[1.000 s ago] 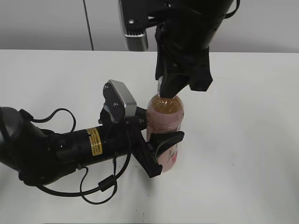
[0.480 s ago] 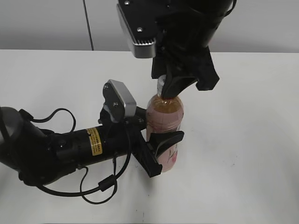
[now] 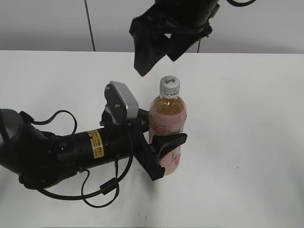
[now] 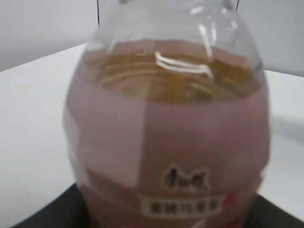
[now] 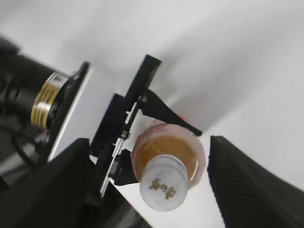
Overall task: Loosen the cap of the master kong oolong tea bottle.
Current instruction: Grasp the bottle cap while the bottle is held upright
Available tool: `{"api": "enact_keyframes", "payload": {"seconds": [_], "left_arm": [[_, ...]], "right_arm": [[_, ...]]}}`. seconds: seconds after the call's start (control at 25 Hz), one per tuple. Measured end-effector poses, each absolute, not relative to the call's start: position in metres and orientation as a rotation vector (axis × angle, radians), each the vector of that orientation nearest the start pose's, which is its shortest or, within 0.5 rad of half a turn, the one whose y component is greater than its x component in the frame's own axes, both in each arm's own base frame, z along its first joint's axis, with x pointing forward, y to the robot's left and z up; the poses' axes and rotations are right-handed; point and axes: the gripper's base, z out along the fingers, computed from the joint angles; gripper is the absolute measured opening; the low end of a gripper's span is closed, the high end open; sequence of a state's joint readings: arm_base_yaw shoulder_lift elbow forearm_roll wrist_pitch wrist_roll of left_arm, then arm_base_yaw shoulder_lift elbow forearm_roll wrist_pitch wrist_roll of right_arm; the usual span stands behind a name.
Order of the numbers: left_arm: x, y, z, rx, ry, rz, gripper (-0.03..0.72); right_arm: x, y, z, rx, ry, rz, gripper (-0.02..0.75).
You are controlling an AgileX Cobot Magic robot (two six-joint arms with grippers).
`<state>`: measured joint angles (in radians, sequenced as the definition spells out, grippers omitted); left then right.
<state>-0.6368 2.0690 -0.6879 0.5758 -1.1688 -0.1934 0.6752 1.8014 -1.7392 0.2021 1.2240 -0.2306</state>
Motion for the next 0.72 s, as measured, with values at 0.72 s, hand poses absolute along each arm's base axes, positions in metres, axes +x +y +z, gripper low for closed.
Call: {"api": "enact_keyframes", "payload": {"seconds": [0.72], "left_arm": [[0.243, -0.236, 0.102, 0.973, 1.540, -0.878, 0.372]], "right_arm": [[0.284, 0.247, 0.304, -0.562, 2.904, 0.413, 0.463]]}}
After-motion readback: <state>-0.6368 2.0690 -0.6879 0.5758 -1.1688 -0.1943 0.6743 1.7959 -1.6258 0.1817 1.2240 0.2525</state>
